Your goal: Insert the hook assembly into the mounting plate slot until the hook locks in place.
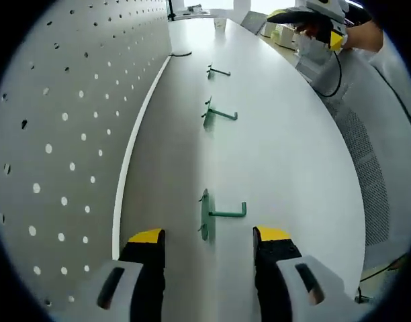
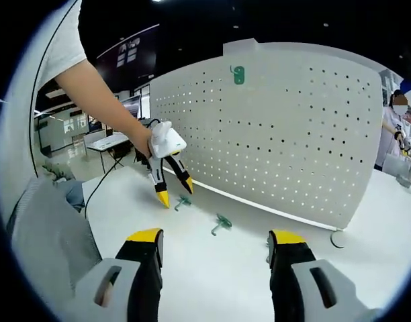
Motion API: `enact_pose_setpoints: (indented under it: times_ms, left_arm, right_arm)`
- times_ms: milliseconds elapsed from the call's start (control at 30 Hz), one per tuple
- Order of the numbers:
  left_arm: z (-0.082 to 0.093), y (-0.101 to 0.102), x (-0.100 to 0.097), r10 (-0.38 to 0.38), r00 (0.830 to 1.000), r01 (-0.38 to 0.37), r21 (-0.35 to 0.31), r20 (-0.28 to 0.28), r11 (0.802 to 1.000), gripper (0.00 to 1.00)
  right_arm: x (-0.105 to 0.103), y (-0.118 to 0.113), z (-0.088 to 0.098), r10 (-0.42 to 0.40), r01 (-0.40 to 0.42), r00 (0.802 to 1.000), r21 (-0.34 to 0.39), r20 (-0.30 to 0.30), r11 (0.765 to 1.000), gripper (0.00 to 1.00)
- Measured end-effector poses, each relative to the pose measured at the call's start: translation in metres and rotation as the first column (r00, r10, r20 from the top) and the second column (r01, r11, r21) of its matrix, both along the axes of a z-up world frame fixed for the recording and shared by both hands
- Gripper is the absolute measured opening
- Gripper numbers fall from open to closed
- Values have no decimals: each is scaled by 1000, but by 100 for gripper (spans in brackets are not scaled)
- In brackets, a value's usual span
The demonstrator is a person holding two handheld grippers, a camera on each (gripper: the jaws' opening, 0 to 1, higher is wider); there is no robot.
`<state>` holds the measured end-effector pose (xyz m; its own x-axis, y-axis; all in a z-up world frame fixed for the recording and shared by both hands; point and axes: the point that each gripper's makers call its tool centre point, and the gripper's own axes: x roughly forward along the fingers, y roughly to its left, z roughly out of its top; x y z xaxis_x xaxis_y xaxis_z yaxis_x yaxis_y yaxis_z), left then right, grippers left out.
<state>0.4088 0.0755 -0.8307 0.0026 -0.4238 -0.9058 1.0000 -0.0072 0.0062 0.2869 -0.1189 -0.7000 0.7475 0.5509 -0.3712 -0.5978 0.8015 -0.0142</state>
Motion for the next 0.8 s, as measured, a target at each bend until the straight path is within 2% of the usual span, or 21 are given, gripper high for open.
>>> enact_pose_setpoints:
  times_ms: [233,533,800]
  left_arm:
    - [1,-3,8,-1,1000,1,32,4,999,40]
    - [1,-10,4,-18,1000,17,30,19,999,15]
    - [0,-7,4,-16,999,14,48,36,999,9]
  right_arm:
    - [-1,2,-2,7,-7,1000,-5,-7,1000,61]
    - [-1,0,-3,2,-2,1000,-7,-12,1000,61]
    - [-1,-1,-1,-3,3,1000,-2,-10,1000,61]
